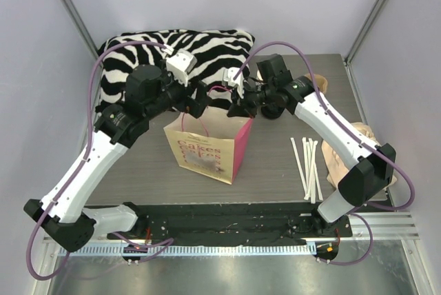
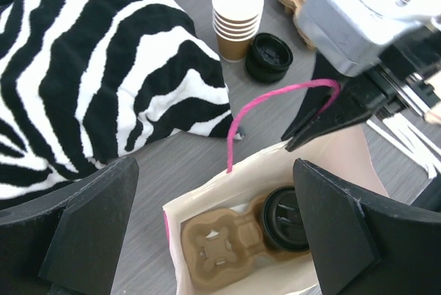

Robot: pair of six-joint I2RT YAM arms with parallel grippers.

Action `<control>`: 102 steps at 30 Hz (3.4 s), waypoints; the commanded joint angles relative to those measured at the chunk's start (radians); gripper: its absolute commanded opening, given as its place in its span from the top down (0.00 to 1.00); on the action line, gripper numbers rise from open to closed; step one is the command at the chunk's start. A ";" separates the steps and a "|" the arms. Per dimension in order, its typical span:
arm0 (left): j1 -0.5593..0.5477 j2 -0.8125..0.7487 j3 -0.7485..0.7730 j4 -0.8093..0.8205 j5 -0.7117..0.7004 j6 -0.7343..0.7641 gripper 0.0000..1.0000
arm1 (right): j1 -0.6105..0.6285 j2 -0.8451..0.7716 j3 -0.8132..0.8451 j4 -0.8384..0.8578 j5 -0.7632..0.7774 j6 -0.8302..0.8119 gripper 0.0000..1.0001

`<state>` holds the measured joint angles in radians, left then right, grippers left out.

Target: Pack the takeout coffee

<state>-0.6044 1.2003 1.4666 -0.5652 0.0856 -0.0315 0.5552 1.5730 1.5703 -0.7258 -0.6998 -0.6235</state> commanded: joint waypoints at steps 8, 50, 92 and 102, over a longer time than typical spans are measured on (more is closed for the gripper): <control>0.140 0.012 -0.003 0.030 -0.003 -0.211 0.00 | 0.017 -0.065 -0.027 0.057 -0.021 -0.125 0.99; 0.347 0.186 0.037 0.001 0.020 -0.255 0.00 | -0.104 -0.355 -0.073 -0.199 0.689 0.525 0.34; 0.433 0.126 -0.069 -0.091 -0.003 -0.231 0.00 | -0.414 0.208 -0.398 0.026 0.593 0.574 0.78; 0.434 0.180 -0.026 -0.064 0.028 -0.261 0.00 | -0.420 0.039 -0.290 0.034 0.456 0.622 0.99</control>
<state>-0.1757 1.3731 1.3918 -0.6632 0.0982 -0.2802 0.1417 1.7332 1.1873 -0.7193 -0.1730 -0.0334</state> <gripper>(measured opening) 0.996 0.035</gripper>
